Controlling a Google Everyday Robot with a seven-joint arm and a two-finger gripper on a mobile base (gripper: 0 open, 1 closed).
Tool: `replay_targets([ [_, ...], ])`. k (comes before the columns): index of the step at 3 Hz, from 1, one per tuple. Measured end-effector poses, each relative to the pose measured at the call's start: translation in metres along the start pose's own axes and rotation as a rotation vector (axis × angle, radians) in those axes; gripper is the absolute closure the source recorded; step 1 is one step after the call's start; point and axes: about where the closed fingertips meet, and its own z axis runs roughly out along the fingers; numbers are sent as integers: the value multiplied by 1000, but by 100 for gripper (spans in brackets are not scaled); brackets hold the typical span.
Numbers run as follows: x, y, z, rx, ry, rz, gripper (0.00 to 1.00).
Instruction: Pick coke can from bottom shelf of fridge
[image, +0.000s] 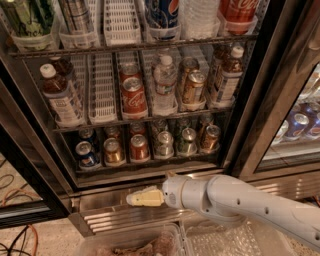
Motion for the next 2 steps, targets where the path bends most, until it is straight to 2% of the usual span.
replay_targets([
  [1,-16,-7,24,34,-37,-35,0],
  [2,-7,2,29,38,-33,-43,0],
])
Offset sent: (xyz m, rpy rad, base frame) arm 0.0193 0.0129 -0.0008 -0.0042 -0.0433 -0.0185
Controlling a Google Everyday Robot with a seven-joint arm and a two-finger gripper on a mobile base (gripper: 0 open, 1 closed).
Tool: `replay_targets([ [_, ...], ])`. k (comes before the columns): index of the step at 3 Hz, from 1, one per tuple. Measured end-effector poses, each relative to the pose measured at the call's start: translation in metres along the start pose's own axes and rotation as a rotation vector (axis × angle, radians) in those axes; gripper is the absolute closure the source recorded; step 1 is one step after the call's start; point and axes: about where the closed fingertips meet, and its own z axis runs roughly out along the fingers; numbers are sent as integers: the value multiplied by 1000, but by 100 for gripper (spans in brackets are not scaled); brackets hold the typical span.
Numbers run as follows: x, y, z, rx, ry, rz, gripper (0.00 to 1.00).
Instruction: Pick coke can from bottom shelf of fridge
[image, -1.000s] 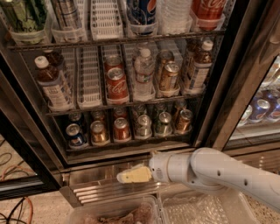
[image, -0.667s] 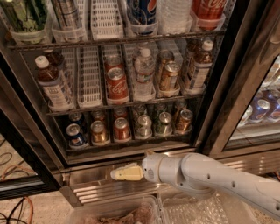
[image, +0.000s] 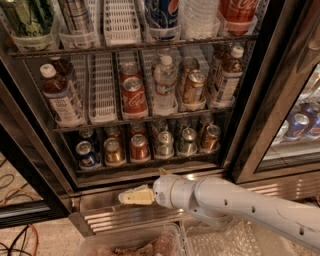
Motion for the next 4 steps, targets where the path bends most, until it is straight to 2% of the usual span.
replay_targets([
  [1,-3,-5,10,24,-77,-31,0],
  [2,0,-19,29,54,-152,-59,0],
  [4,-9,-41,57,114,-254,-194,0],
])
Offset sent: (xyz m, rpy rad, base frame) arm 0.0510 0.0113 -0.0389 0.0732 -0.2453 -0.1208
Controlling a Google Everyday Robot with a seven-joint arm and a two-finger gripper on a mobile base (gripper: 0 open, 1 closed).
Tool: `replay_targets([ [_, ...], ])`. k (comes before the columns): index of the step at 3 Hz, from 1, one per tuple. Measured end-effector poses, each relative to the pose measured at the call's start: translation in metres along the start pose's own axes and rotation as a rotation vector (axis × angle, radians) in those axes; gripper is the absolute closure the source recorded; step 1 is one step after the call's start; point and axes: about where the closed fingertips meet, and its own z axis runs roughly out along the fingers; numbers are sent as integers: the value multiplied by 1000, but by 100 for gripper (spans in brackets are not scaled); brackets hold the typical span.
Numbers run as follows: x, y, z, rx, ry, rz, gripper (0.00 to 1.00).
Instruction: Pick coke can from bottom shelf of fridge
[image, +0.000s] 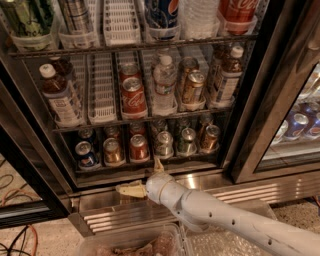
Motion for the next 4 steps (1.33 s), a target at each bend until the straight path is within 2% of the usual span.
replay_targets([
  [1,-10,-7,3,29,-61,-60,0],
  [2,-21,-14,2,64,-109,-86,0],
  [3,-26,-15,1,103,-146,-68,18],
  [4,-24,-15,3,137,-167,-42,22],
])
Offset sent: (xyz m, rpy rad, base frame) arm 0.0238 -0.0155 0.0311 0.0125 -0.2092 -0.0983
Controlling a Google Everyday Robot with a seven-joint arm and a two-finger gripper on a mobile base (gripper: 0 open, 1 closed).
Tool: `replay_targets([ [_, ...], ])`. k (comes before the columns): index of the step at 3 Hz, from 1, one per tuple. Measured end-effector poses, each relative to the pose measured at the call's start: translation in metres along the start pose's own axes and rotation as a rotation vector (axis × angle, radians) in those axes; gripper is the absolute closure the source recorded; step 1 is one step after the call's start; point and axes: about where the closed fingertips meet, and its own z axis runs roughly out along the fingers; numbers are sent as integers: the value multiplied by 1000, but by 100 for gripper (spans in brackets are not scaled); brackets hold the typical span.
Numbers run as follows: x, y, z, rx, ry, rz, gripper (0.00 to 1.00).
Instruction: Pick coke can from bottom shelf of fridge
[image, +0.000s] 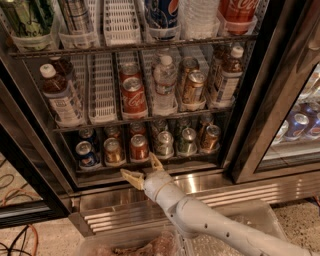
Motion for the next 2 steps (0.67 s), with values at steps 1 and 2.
replay_targets([
  [1,1,-1,4,25,-8,25,22],
  [2,-4,-12,4,59,-11,21,21],
])
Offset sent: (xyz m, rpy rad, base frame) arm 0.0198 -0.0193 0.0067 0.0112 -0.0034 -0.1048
